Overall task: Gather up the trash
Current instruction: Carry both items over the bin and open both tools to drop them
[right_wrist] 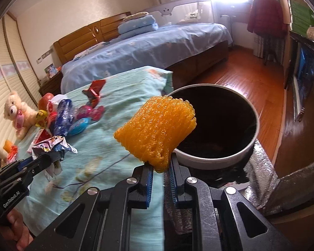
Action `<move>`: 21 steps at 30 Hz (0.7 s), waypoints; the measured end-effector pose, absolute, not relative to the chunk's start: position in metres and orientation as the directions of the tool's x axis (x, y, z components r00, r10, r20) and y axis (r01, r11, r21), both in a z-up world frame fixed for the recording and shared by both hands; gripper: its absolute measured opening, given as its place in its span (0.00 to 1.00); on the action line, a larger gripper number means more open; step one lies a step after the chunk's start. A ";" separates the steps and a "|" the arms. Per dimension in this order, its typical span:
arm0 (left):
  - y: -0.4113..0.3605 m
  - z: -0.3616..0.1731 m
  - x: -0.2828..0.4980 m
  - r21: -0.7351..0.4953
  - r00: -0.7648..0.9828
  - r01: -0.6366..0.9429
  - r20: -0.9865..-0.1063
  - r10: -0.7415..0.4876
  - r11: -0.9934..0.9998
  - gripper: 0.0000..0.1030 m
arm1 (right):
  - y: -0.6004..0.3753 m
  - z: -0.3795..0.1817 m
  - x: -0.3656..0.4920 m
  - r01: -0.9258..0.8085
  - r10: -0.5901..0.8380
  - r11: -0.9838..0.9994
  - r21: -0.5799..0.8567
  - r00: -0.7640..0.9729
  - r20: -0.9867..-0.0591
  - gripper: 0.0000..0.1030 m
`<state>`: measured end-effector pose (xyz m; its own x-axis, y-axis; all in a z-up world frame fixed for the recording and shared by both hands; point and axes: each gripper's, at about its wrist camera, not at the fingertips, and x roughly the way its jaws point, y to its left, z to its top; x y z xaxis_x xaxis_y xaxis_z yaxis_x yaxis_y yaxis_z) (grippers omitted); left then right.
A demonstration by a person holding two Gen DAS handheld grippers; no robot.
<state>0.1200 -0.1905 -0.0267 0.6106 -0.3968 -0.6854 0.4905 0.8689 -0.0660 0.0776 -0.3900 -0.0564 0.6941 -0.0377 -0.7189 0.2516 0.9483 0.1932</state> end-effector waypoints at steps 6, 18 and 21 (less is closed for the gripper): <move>-0.218 -0.025 0.126 -0.074 0.588 0.522 -0.691 -0.422 0.850 0.19 | -0.415 -0.057 0.077 0.293 -0.071 0.938 0.186 0.687 -0.723 0.14; -0.268 -0.024 0.139 -0.082 0.539 0.585 -0.703 -0.463 0.807 0.19 | -0.452 -0.063 0.084 0.345 -0.117 0.926 0.157 0.655 -0.746 0.14; -0.280 -0.025 0.143 -0.091 0.525 0.598 -0.706 -0.475 0.796 0.19 | -0.461 -0.065 0.087 0.353 -0.124 0.923 0.151 0.647 -0.752 0.14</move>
